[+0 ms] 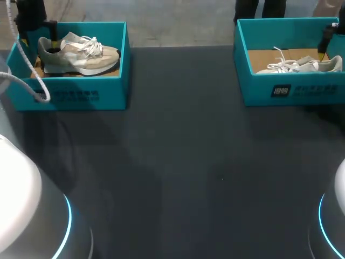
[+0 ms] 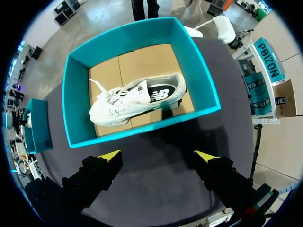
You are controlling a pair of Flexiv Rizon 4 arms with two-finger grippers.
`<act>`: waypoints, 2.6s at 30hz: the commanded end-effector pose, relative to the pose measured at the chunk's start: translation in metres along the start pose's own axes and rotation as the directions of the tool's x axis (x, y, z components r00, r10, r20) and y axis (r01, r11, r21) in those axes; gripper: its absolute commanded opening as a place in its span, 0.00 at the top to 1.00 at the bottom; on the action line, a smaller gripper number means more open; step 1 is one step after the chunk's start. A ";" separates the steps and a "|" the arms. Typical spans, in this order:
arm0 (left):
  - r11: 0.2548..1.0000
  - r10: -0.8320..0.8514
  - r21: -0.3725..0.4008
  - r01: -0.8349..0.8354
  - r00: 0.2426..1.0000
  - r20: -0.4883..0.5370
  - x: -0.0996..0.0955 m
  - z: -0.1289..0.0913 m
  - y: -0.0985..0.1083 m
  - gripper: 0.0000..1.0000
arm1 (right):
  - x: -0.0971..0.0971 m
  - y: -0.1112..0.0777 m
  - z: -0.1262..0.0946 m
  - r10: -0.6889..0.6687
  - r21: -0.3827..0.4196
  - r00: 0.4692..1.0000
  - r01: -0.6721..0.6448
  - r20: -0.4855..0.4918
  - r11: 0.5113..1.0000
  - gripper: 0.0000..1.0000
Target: Take the shoe out of the shoebox, open the shoe tongue, remove and reinsert the insole, then place the shoe into the shoebox
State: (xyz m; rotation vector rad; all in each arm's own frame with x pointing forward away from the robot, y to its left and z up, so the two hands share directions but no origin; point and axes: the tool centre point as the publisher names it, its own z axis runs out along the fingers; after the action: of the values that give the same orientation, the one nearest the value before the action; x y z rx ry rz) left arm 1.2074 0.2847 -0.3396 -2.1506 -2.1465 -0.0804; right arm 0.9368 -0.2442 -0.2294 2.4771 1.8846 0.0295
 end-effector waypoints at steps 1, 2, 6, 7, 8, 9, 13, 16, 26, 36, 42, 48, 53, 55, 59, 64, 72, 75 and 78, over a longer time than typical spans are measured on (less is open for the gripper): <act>0.999 -0.004 0.051 0.003 1.000 0.009 0.001 0.008 0.011 0.00 | 0.000 -0.001 0.000 0.002 -0.002 1.000 -0.002 -0.001 1.000 0.00; 0.998 -0.007 0.055 0.007 1.000 0.016 0.001 0.009 0.011 0.00 | 0.000 -0.001 0.000 0.002 -0.002 1.000 -0.002 -0.001 1.000 0.00; 0.998 -0.011 0.061 0.010 1.000 0.022 0.001 0.016 0.011 0.00 | 0.000 -0.001 0.000 0.002 -0.002 1.000 -0.002 -0.001 1.000 0.00; 0.998 -0.011 0.060 0.010 1.000 0.022 0.000 0.017 0.010 0.00 | 0.000 -0.001 0.000 0.002 -0.002 1.000 -0.002 -0.001 1.000 0.00; 0.998 -0.011 0.060 0.010 1.000 0.023 0.000 0.018 0.010 0.00 | 0.000 -0.001 0.000 0.002 -0.002 1.000 -0.002 -0.001 1.000 0.00; 0.998 -0.010 0.060 0.008 1.000 0.025 0.000 0.019 0.010 0.00 | 0.000 -0.001 0.000 0.002 -0.002 1.000 -0.002 -0.001 1.000 0.00; 0.998 -0.010 0.059 0.008 0.999 0.034 0.000 0.022 0.010 0.00 | 0.000 -0.001 0.000 0.002 -0.002 1.000 -0.002 -0.001 1.000 0.00; 0.998 -0.009 0.059 0.007 0.999 0.036 0.000 0.024 0.011 0.00 | 0.000 -0.001 0.000 0.002 -0.002 1.000 -0.002 -0.001 1.000 0.00; 0.997 -0.013 0.072 0.011 0.999 0.037 -0.003 0.036 0.010 0.06 | 0.000 -0.001 0.000 0.002 -0.002 1.000 -0.002 -0.001 1.000 0.00; 0.996 -0.030 0.085 0.027 0.999 0.030 -0.002 0.046 0.013 0.15 | 0.000 -0.001 0.000 0.002 -0.002 1.000 -0.002 -0.001 1.000 0.00; 0.996 -0.029 0.088 0.025 0.999 0.034 -0.002 0.050 0.012 0.15 | 0.000 -0.001 0.000 0.002 -0.002 1.000 -0.002 -0.001 1.000 0.00; 0.995 -0.028 0.096 0.025 0.999 0.036 0.000 0.054 0.011 0.26 | 0.000 -0.001 0.000 0.002 -0.002 1.000 -0.002 -0.001 1.000 0.00; 0.994 -0.032 0.104 0.029 0.999 0.029 0.000 0.058 0.012 0.35 | 0.000 -0.001 0.000 0.002 -0.002 1.000 -0.002 -0.001 1.000 0.00; 0.994 -0.032 0.106 0.029 0.999 0.027 0.000 0.059 0.012 0.54 | 0.000 -0.001 0.000 0.002 -0.002 1.000 -0.002 -0.001 1.000 0.00; 0.994 -0.034 0.107 0.031 0.999 0.027 0.000 0.058 0.012 1.00 | 0.000 -0.001 0.000 0.002 -0.002 1.000 -0.002 -0.001 1.000 0.00; 0.995 -0.030 0.099 0.027 0.999 0.032 0.002 0.055 0.010 1.00 | 0.000 -0.001 0.000 0.002 -0.002 1.000 -0.002 -0.001 1.000 0.00; 0.996 -0.027 0.085 0.022 0.998 0.054 0.005 0.041 0.006 1.00 | 0.000 -0.001 0.000 0.002 -0.002 1.000 -0.002 -0.001 1.000 0.00; 0.997 -0.029 0.077 0.024 0.998 0.062 0.007 0.032 0.006 1.00 | 0.000 -0.001 0.000 0.002 -0.002 1.000 -0.002 -0.001 1.000 0.00; 0.997 -0.033 0.065 0.029 0.997 0.065 0.010 0.021 0.004 1.00 | 0.000 -0.001 0.000 0.002 -0.002 1.000 -0.002 -0.001 1.000 0.00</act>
State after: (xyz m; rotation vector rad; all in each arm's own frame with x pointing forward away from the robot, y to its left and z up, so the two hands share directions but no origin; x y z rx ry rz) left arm 1.2089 0.2929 -0.3745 -2.1619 -2.2321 -0.0622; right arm 0.9368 -0.2442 -0.2293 2.4772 1.8845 0.0295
